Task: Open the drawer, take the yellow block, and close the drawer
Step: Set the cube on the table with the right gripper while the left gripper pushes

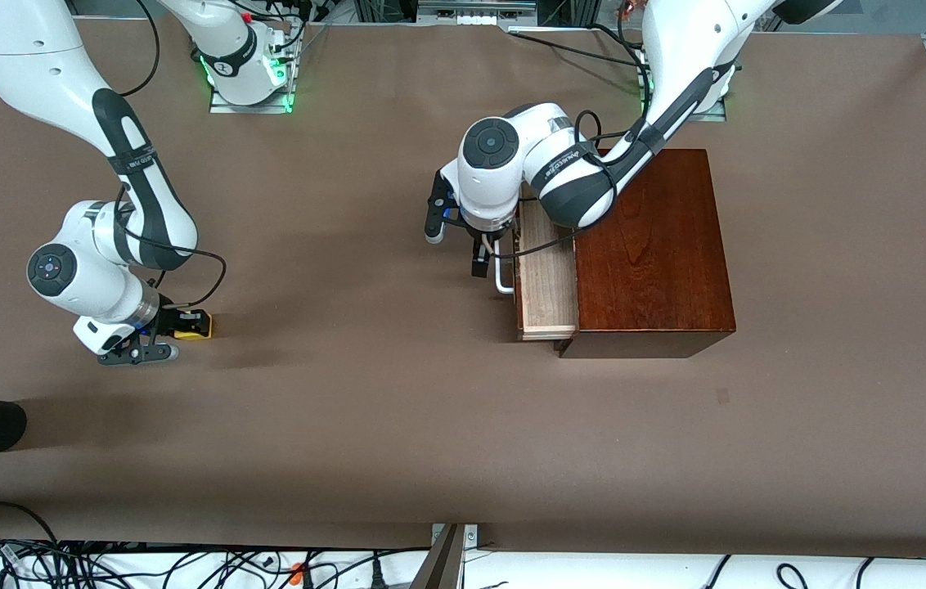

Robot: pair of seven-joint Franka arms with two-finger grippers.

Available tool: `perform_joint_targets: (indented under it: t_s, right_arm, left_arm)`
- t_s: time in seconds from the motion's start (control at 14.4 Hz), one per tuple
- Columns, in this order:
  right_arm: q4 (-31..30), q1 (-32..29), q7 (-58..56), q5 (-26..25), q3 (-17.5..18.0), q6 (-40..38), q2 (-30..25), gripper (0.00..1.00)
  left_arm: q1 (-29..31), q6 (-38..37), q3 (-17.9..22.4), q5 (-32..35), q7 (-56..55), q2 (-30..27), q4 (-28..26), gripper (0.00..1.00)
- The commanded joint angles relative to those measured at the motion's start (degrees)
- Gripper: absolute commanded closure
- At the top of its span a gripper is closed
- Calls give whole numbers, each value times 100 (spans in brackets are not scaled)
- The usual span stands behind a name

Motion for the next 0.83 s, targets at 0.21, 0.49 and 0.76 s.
perform_joint_targets:
  t_s: [0.21,0.49,0.76]
  right_arm:
    - [6,-78,11,8,34,-313,-763,0]
    - [-3,-96,19,17,34,-1154,-1906,0]
    - [399,-87,327,60,87,-2834,-2822,0]
  left_arm:
    - [429,-301,-40,241,527,-148,-173,0]
    - [579,-636,-49,232,527,-210,-155,0]
    - [702,-882,-58,223,527,-289,-138,0]
